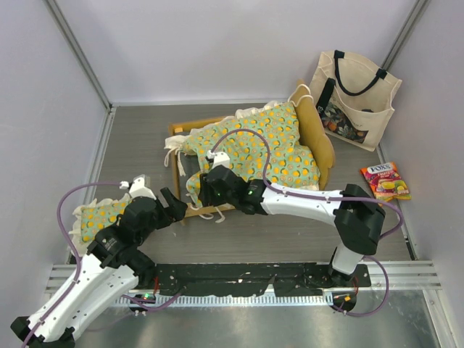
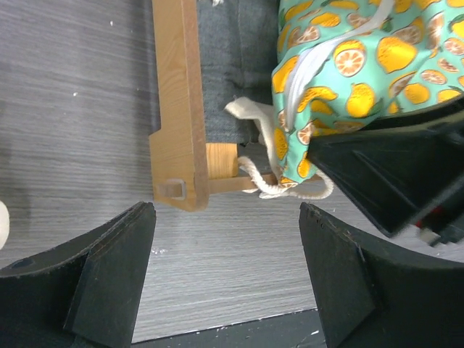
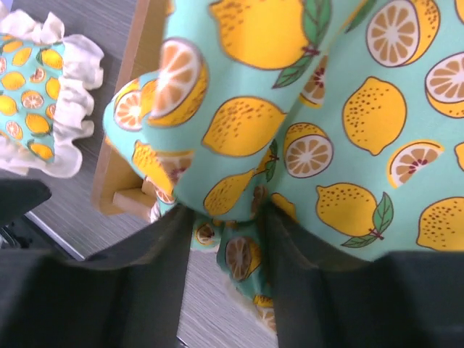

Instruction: Set up the pet bed

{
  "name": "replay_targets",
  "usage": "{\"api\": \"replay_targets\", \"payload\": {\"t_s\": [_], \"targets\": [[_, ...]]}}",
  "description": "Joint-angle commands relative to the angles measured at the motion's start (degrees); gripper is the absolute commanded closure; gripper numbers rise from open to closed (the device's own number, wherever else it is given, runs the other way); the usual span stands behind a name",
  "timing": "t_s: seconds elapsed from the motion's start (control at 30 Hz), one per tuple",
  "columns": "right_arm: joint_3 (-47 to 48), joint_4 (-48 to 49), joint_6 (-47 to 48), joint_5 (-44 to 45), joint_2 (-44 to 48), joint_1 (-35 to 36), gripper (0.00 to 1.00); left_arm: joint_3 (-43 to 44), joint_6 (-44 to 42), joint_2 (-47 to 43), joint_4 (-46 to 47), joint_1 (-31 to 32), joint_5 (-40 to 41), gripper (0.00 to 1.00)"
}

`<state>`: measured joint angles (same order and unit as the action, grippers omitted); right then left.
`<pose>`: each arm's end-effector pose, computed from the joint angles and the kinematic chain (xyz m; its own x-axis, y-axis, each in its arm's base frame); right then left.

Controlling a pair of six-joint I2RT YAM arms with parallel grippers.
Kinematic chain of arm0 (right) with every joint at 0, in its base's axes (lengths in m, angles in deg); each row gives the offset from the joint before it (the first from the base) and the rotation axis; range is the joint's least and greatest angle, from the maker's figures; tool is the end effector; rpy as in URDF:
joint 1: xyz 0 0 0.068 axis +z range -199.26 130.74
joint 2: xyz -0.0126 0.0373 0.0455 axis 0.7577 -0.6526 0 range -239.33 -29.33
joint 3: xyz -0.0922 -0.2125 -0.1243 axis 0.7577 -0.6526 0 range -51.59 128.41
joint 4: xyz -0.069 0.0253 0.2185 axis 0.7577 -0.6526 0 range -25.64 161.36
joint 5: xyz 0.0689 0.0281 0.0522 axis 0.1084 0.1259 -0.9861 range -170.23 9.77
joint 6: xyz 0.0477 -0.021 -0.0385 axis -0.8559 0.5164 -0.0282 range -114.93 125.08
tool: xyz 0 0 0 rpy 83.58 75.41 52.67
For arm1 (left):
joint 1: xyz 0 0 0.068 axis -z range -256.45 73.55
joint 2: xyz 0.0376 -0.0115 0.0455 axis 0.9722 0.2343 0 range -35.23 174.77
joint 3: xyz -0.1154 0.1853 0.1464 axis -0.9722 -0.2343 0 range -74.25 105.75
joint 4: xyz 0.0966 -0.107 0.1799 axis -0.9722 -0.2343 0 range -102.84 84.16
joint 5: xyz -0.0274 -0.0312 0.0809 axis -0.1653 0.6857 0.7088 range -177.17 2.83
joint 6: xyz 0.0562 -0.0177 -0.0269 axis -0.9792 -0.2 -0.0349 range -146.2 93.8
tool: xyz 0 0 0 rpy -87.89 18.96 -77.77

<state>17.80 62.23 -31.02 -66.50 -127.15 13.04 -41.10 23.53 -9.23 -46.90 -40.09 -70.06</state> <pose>0.1811 0.3193 0.2418 -0.6841 -0.0719 -0.7258 -0.4573 0.8175 0.3500 0.0862 -0.0450 0.2424 -0.5727 -0.4839 -0.6617 -0.1037 0.8434 -0.5271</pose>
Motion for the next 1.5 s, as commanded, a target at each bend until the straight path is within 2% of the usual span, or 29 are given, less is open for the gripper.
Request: {"api": "replay_targets", "payload": {"t_s": [0.0, 0.1, 0.27, 0.33, 0.37, 0.47, 0.57, 0.7, 0.8, 0.9, 1.07, 1.3, 1.47], "targets": [[-0.5, -0.4, 2.6, 0.3, 9.1, 0.7, 0.41, -1.8, 2.1, -0.4, 0.8, -0.1, -0.2, 0.17], [-1.5, -2.6, 4.1, -1.2, 14.3, 1.2, 0.31, -1.9, 2.2, -0.3, 1.2, -0.1, -0.1, 0.17], [-8.4, -4.1, 1.5, -1.3, 21.4, 2.6, 0.31, -1.9, 2.4, 0.5, 1.2, -0.1, -1.5, 0.18], [-10.9, -4.3, 0.3, -1.7, 24.2, 2.8, 0.42, -1.9, 2.6, 0.6, 0.5, 0.0, -2.9, 0.19], [-13.1, -4.3, -0.9, -1.7, 24.9, 3.1, 0.51, -2.1, 2.8, 0.5, 0.2, -0.1, -3.3, 0.20], [-17.2, -2.8, -2.4, -2.1, 26.4, 3.5, 0.67, -3.2, 4.3, 0.6, 0.0, 0.5, -4.9, 0.23], [-18.8, -1.2, -3.2, -2.2, 24.7, 3.7, 0.75, -2.7, 5.0, 2.2, -0.3, 1.3, -5.9, 0.26], [-17.8, 0.1, -1.8, -0.6, 20.7, 3.7, 0.77, -2.6, 5.8, 3.6, -0.8, 2.8, -5.9, 0.32], [-16.1, 2.1, 0.4, 3.4, 16.5, 3.6, 0.78, -3.4, 6.9, 4.5, 0.1, 4.1, -5.8, 0.32], [-14.2, 4.1, 3.0, 4.9, 12.3, 1.8, 0.79, -5.8, 7.9, 4.4, 2.9, 5.3, -4.7, 0.32], [-14.3, 8.8, 7.3, 1.8, 8.4, -2.5, 0.79, -10.2, 8.9, 6.3, 10.8, 7.9, -3.9, 0.34], [-14.9, 15.4, 12.6, -2.6, 5.1, -3.6, 0.79, -15.0, 11.7, 12.9, 25.1, 14.1, 5.6, 0.35], [-17.3, 17.2, 13.2, -4.2, 6.6, -3.9, 0.79, -17.8, 13.1, 20.0, 35.2, 17.3, 16.5, 0.35]]}}
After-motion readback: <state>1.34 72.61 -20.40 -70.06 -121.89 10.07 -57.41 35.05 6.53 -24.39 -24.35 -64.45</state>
